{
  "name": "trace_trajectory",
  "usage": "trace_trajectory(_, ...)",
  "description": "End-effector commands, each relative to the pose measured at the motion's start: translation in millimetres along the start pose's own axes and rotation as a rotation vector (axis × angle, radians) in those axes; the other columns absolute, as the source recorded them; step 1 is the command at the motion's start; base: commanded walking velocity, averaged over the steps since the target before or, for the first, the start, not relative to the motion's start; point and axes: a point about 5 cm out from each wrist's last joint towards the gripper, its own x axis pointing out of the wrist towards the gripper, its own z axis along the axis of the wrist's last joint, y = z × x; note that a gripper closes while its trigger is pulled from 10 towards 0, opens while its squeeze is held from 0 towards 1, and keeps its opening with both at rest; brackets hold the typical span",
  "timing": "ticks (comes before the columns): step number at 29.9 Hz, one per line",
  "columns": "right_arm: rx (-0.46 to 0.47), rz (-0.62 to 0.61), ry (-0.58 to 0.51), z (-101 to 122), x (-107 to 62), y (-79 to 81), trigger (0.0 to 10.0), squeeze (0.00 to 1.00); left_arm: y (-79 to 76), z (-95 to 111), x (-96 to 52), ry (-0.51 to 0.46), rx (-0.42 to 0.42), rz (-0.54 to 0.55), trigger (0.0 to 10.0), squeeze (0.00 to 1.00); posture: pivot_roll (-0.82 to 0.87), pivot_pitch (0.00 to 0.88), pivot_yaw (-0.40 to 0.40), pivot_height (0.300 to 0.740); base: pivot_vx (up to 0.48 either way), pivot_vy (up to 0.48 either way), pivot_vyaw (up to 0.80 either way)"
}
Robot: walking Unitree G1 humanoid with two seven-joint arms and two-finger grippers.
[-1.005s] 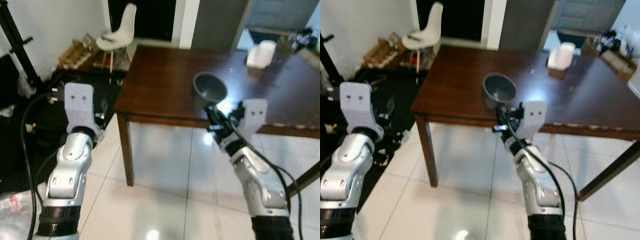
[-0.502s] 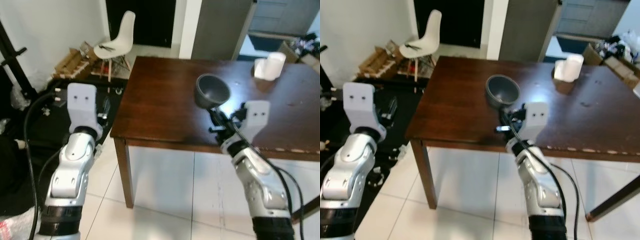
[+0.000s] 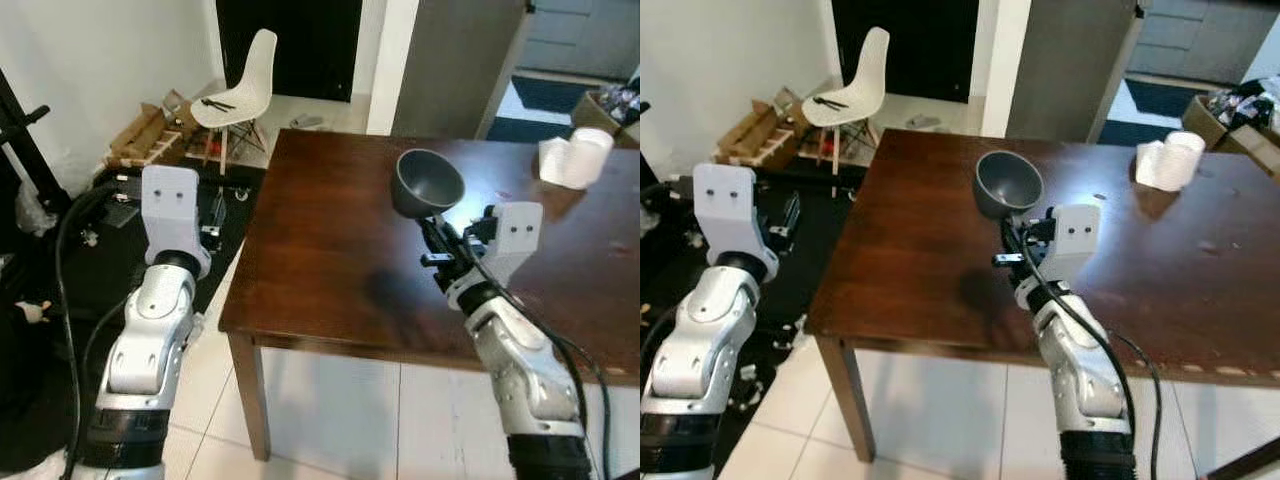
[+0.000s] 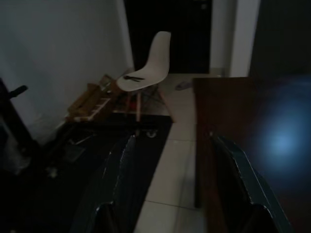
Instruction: Setting the table
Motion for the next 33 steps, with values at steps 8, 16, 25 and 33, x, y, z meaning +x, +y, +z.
trace_trajectory(8,-0.010,-0.023,-0.010,3.3,-2.1,-7.4,10.0,0.00,-5.0,-3.9,-0.7,0.019,-0.007,-0.010,10.0,0.00,-0.04,0.003,0.070,0.740,0.416,0.000,0.00)
trace_trajectory(16,-0.011,-0.023,-0.010,3.5,-2.4,-7.6,10.0,0.00,-7.0,-3.2,-1.3,0.015,-0.018,-0.014,10.0,0.00,-0.04,0.004,0.068,0.740,0.000,0.000,0.00)
trace_trajectory(25,-0.008,-0.018,-0.007,2.8,-2.7,-6.5,10.0,0.00,-7.2,-3.4,-1.3,0.019,-0.024,-0.016,10.0,0.00,-0.04,0.006,0.069,0.740,0.000,0.000,0.00)
trace_trajectory(33,-0.006,-0.036,0.013,-4.1,-3.6,-7.8,10.0,0.00,-7.6,-6.9,-3.3,0.054,-0.033,-0.053,10.0,0.00,-0.03,0.019,0.081,0.740,0.000,0.000,0.00)
